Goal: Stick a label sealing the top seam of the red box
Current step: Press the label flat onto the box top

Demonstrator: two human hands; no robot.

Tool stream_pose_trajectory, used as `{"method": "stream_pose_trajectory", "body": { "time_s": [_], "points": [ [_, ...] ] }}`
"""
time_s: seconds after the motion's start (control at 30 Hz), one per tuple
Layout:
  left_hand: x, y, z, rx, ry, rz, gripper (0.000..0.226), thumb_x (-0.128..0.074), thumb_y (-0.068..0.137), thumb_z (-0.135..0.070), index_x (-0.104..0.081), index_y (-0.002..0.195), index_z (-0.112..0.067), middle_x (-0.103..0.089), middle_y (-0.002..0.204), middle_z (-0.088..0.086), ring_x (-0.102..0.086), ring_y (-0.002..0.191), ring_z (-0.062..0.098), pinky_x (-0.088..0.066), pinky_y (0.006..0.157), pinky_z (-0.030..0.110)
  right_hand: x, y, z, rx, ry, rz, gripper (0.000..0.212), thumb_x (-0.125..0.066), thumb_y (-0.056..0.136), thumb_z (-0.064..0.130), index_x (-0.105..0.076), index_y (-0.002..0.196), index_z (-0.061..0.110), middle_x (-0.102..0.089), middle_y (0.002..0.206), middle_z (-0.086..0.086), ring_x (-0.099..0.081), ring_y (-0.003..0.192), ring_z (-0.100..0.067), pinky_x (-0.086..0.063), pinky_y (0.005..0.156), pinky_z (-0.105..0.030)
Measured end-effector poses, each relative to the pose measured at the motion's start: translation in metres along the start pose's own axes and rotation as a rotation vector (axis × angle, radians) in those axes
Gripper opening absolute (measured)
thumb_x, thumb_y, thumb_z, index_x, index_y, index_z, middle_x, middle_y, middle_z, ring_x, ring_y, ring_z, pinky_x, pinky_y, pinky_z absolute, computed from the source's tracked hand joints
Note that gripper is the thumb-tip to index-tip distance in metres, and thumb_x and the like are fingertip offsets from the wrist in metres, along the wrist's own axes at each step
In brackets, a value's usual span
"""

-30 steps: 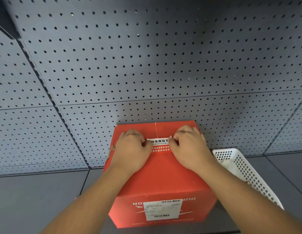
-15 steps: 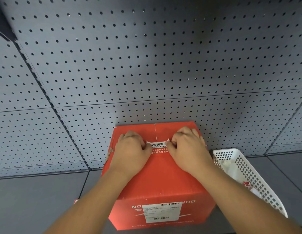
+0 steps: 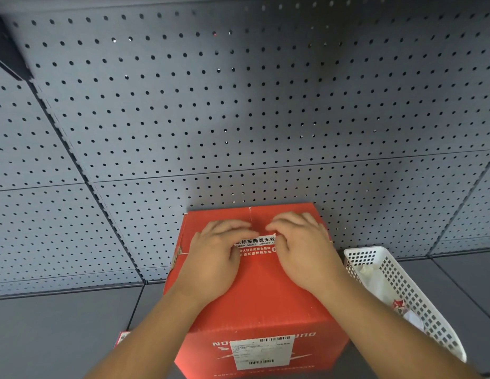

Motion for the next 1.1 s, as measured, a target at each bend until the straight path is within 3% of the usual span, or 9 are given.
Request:
{"method": "stream_pose_trajectory", "body": {
  "time_s": [0.13, 0.23, 0.27, 0.33, 0.5, 0.67, 0.8, 0.93, 1.1],
  "points": [
    [-0.006, -0.005, -0.006, 0.016, 0.031, 0.087, 0.046, -0.037, 0.087, -0.025, -0.073, 0.114, -0.038, -0.069, 0.122, -0.024, -0.053, 0.124, 0.003, -0.033, 0.098, 0.034, -0.008, -0.008, 0.017, 0.086, -0.16, 0.09, 0.047, -0.035, 0.087, 0.038, -0.077, 0.107, 0.031, -0.074, 0.116, 0.019, -0.055, 0.124, -0.015, -0.034, 0.102, -0.039],
    [-0.003, -0.008, -0.005, 0.029, 0.037, 0.057, 0.05, -0.033, 0.085, -0.032, -0.076, 0.11, -0.032, -0.072, 0.12, -0.016, -0.059, 0.121, 0.009, -0.041, 0.106, 0.039, -0.004, -0.011, 0.01, 0.022, -0.197, 0.043, 0.043, -0.041, 0.083, 0.036, -0.081, 0.098, 0.029, -0.078, 0.109, 0.014, -0.062, 0.118, -0.019, -0.031, 0.103, -0.038],
    [0.0, -0.008, -0.005, 0.037, 0.036, 0.035, 0.048, -0.036, 0.085, -0.029, -0.077, 0.109, -0.03, -0.074, 0.118, -0.013, -0.061, 0.119, 0.011, -0.042, 0.107, 0.034, -0.002, -0.011, 0.007, -0.002, -0.2, 0.026, 0.041, -0.043, 0.082, 0.035, -0.081, 0.095, 0.029, -0.079, 0.106, 0.012, -0.064, 0.114, -0.02, -0.032, 0.102, -0.038],
    [0.006, -0.01, -0.005, 0.061, 0.051, -0.024, 0.039, -0.046, 0.085, -0.021, -0.08, 0.103, -0.024, -0.077, 0.113, -0.007, -0.065, 0.111, 0.013, -0.041, 0.099, 0.021, 0.002, -0.012, 0.006, -0.026, -0.221, -0.001, 0.039, -0.045, 0.08, 0.034, -0.082, 0.089, 0.027, -0.08, 0.101, 0.011, -0.066, 0.107, -0.022, -0.036, 0.098, -0.041],
    [0.016, -0.015, -0.009, 0.072, 0.16, -0.111, 0.027, -0.053, 0.08, -0.013, -0.079, 0.083, -0.018, -0.079, 0.087, -0.001, -0.071, 0.083, 0.023, -0.056, 0.073, 0.03, 0.004, -0.014, 0.007, -0.057, -0.28, 0.022, 0.033, -0.047, 0.078, 0.029, -0.079, 0.078, 0.022, -0.079, 0.09, 0.007, -0.063, 0.096, -0.025, -0.044, 0.088, -0.041],
    [0.016, -0.017, -0.007, 0.101, 0.246, -0.101, 0.017, -0.055, 0.081, -0.013, -0.07, 0.073, -0.017, -0.069, 0.072, -0.001, -0.062, 0.074, 0.023, -0.038, 0.065, 0.025, -0.001, -0.013, 0.006, -0.045, -0.316, 0.054, 0.039, -0.041, 0.082, 0.031, -0.078, 0.085, 0.019, -0.078, 0.094, 0.005, -0.06, 0.101, -0.026, -0.047, 0.09, -0.043],
    [0.012, -0.019, -0.01, 0.032, 0.179, -0.04, 0.028, -0.05, 0.083, -0.023, -0.073, 0.096, -0.016, -0.072, 0.095, 0.0, -0.062, 0.093, 0.024, -0.05, 0.084, 0.033, 0.003, -0.012, 0.015, 0.065, -0.257, 0.018, 0.043, -0.039, 0.087, 0.036, -0.077, 0.099, 0.02, -0.077, 0.108, 0.007, -0.055, 0.117, -0.022, -0.041, 0.099, -0.041],
    [0.005, -0.031, -0.024, -0.091, 0.116, 0.091, 0.046, -0.049, 0.085, -0.033, -0.062, 0.129, -0.027, -0.059, 0.136, -0.008, -0.053, 0.122, 0.014, -0.039, 0.109, 0.033, -0.002, -0.022, 0.034, 0.223, -0.189, 0.142, 0.048, -0.033, 0.095, 0.039, -0.063, 0.132, 0.029, -0.061, 0.142, 0.014, -0.035, 0.144, -0.014, -0.02, 0.117, -0.039],
    [-0.006, -0.039, -0.021, -0.128, 0.155, 0.229, 0.056, -0.038, 0.092, -0.048, -0.043, 0.147, -0.039, -0.042, 0.155, -0.019, -0.031, 0.144, 0.0, -0.029, 0.118, 0.04, -0.009, -0.039, 0.029, 0.248, -0.2, 0.315, 0.06, -0.016, 0.101, 0.054, -0.035, 0.155, 0.034, -0.031, 0.163, 0.02, -0.005, 0.154, -0.003, -0.004, 0.125, -0.037]
  ]
}}
Point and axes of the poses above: each hand's wrist, its own y-axis towards the middle knuckle, its own x-axis out of the back of the hand, z = x × y, the point moved 10 cm from there along y, towards the middle knuckle
